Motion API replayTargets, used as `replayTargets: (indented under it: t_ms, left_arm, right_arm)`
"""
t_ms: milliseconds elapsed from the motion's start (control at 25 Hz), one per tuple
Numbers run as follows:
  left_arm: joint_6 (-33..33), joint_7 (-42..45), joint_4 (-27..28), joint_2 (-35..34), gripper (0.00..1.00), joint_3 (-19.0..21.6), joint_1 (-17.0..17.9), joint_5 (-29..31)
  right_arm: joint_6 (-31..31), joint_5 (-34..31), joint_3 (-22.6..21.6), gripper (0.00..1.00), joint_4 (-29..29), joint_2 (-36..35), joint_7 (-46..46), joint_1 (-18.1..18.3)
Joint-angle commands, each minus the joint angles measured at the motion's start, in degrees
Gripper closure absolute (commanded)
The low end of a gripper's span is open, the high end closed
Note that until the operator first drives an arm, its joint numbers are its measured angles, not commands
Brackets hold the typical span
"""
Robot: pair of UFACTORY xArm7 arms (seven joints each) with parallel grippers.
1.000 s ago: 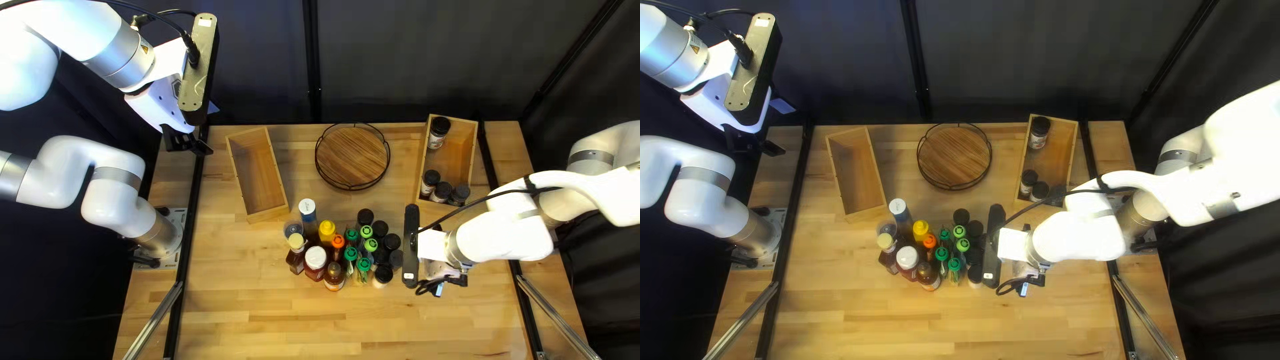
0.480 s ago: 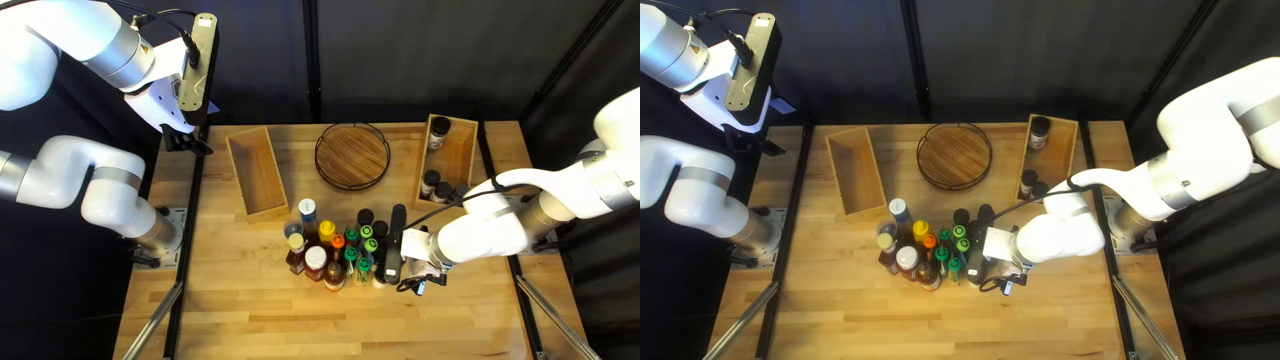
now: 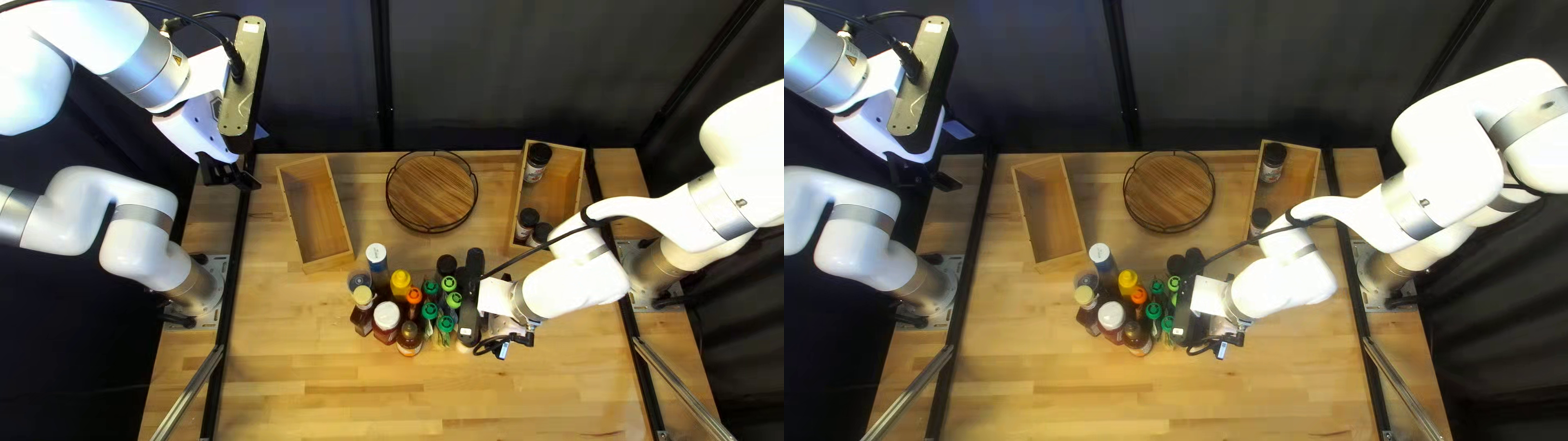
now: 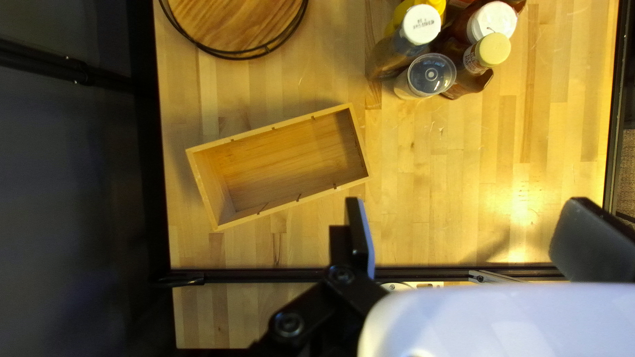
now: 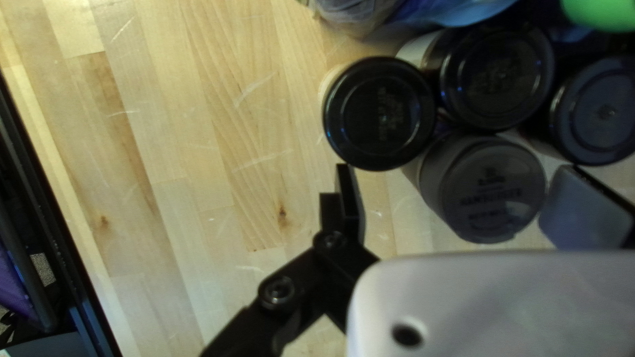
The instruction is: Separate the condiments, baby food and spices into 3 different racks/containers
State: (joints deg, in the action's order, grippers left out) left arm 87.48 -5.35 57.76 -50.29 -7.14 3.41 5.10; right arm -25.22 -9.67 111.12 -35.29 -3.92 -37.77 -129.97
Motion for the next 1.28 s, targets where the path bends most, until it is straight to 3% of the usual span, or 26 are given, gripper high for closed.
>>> replayTargets:
  t_ms: [40,80,120,160,400,560,760,880,1120,1280]
  left_arm:
    - [0.0,0.0,0.0,0.0,0.0,0.0,0.0,0.0]
    - [0.0,0.0,0.0,0.0,0.0,0.0,0.0,0.0]
    - [0.0,0.0,0.0,0.0,0.0,0.0,0.0,0.0]
    - [0.0,0.0,0.0,0.0,0.0,0.0,0.0,0.0]
    - [0.0,0.0,0.0,0.0,0.0,0.0,0.0,0.0]
    - [0.0,0.0,0.0,0.0,0.0,0.0,0.0,0.0]
    - [0.0,0.0,0.0,0.0,0.0,0.0,0.0,0.0]
    - [0.0,0.0,0.0,0.0,0.0,0.0,0.0,0.0]
    - [0.0,0.0,0.0,0.0,0.0,0.0,0.0,0.0]
    - [0.0,0.0,0.0,0.0,0.0,0.0,0.0,0.0]
  right_arm:
    - [-0.2,0.0,0.0,0.46,-0.1,-0.1,0.1,0.0]
    - [-0.3,0.0,0.0,0.83,-0.1,-0.1,0.2,0.0]
    - [-0.4,0.0,0.0,0.95,-0.1,-0.2,0.2,-0.1]
    - [-0.5,0.2,0.0,1.0,-0.1,-0.3,0.3,-0.2]
    - [-2.4,5.1,2.1,1.0,0.0,-3.4,3.7,-3.5]
    - [-5.7,13.7,8.8,1.0,1.1,-9.6,10.2,-11.4]
    - [-14.4,24.8,23.7,1.0,5.3,-23.2,21.9,-24.4]
    - [-22.8,26.4,32.2,1.0,7.1,-32.9,27.1,-28.8]
    - [-33.2,23.9,44.6,1.0,9.3,-44.6,35.8,-29.2]
    - [-37.2,20.5,54.1,1.0,11.0,-49.5,42.9,-26.0]
